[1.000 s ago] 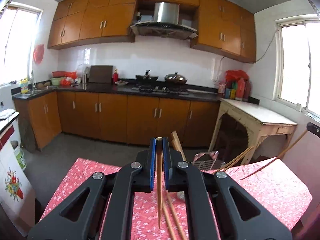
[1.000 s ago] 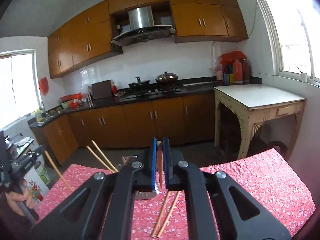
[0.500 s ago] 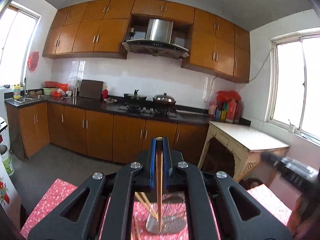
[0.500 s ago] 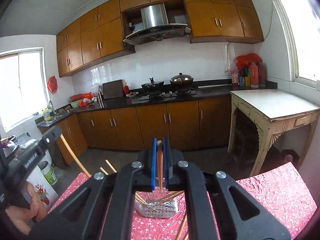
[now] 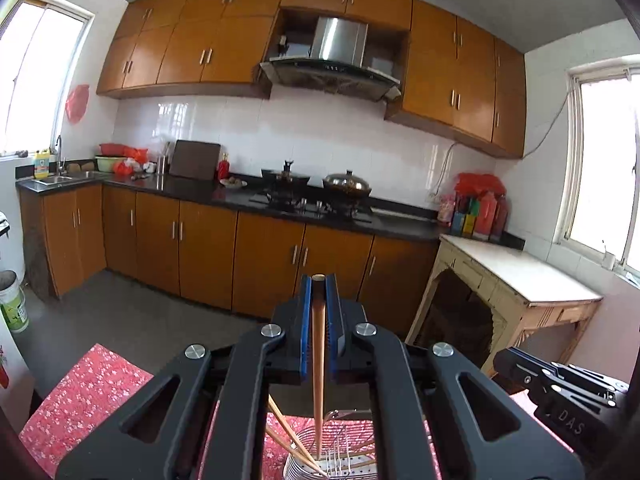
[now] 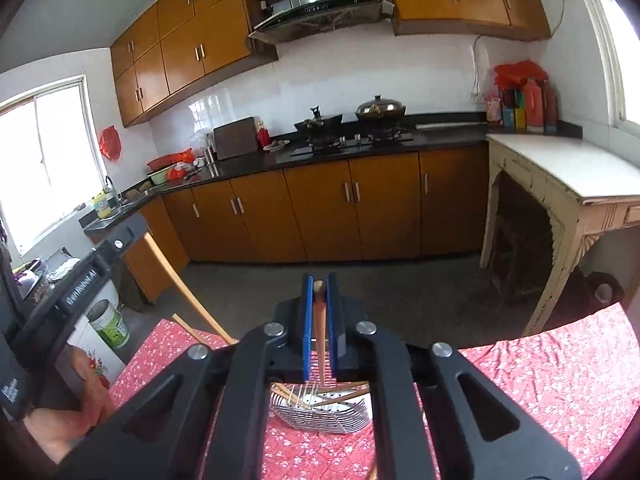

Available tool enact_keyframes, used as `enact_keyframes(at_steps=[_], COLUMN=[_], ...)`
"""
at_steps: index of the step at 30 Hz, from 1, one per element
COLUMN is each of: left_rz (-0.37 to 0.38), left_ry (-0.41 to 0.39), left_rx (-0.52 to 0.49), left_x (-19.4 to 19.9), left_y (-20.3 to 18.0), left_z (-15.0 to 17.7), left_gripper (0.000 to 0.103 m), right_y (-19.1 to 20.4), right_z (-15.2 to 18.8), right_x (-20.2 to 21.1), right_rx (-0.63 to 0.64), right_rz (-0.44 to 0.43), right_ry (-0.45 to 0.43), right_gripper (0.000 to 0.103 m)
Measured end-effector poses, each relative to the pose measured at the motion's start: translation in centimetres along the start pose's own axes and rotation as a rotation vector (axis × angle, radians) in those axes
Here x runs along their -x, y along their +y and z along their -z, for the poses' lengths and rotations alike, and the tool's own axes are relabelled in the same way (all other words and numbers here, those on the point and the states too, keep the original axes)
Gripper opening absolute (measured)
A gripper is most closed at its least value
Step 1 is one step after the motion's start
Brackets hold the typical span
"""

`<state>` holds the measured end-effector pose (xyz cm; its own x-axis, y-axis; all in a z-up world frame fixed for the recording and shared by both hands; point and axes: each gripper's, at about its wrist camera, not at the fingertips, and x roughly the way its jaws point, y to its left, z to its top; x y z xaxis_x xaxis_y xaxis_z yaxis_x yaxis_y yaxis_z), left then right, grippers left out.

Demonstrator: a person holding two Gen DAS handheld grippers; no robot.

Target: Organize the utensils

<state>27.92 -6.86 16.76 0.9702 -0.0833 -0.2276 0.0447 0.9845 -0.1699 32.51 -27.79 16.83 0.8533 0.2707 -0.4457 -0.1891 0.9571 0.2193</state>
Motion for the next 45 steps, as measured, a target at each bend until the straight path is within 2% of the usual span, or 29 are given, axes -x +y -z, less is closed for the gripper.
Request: enact_keyframes(at_steps=[9,11,12,13,15,16,24,27,28,30,32,34,36,39,40,42,45], left_rz=[-0.004,-0.016,-0.018,-0.021,-0.041,-0.049,-0.069,-0.07,-0.075,-0.057,-0.044,-0.058,-0.072,-0.089,-0.132,-0.208,-0.18], left_ry=[0.063,0.073,0.074,0.078,0.071,0.065,0.05,0.055,0.064,0.081,0.102,0.135,0.182,0.313,0.369,0.408,0.464], left_rx=[-0.035,-0.034,-0.032,-0.03,-0.025,-0.021,-0.018,-0.028,-0.037,-0.043,-0.054,-0.093,-0.09,-0.106,-0.155,-0.217,-0.232], left_x=[-1.5,-1.7,-1.6,-1.5,-1.1,-0.9,1.8,3.2,4.2,5.8,7.0,7.8,8.1,7.0,6.2,5.5,4.8], left_y=[-0.3,-0.1,0.0,0.3,0.8,1.0,2.5,3.3,3.9,5.2,6.6,8.0,9.8,11.5,11.6,11.5,11.2], left_z=[0.9,0.8,0.8,0.7,0.4,0.3,-0.3,0.3,0.9,2.1,3.6,5.9,8.8,12.5,14.2,16.4,19.2], left_gripper=[0.007,0.007,0.008,0.012,0.028,0.039,0.046,0.058,0.065,0.077,0.09,0.092,0.093,0.094,0.099,0.101,0.101], right_y=[-0.2,-0.4,-0.4,-0.5,-0.9,-1.2,-2.3,-2.9,-3.4,-5.0,-6.6,-8.3,-9.9,-11.4,-11.7,-11.5,-10.2], right_z=[0.8,0.9,0.9,1.0,1.0,1.0,1.5,2.8,3.2,5.0,7.1,9.9,13.6,18.2,19.8,22.5,24.7], right_x=[-1.9,-1.9,-1.9,-1.8,-1.5,-1.3,1.4,3.2,3.7,5.1,5.7,5.7,4.7,2.4,1.4,-0.6,-2.8], right_rx=[-0.001,0.007,0.012,0.019,0.023,0.016,-0.017,-0.016,-0.021,-0.048,-0.067,-0.065,-0.072,-0.113,-0.132,-0.158,-0.154], right_rz=[0.012,0.046,0.059,0.083,0.112,0.121,0.162,0.202,0.216,0.269,0.331,0.389,0.426,0.397,0.376,0.329,0.289], right_ry=[0.034,0.022,0.019,0.009,-0.007,-0.008,-0.04,-0.057,-0.061,-0.064,-0.051,-0.013,0.061,0.172,0.21,0.276,0.326], right_gripper=[0.008,0.012,0.022,0.029,0.031,0.031,0.035,0.039,0.043,0.049,0.051,0.051,0.051,0.05,0.048,0.044,0.042])
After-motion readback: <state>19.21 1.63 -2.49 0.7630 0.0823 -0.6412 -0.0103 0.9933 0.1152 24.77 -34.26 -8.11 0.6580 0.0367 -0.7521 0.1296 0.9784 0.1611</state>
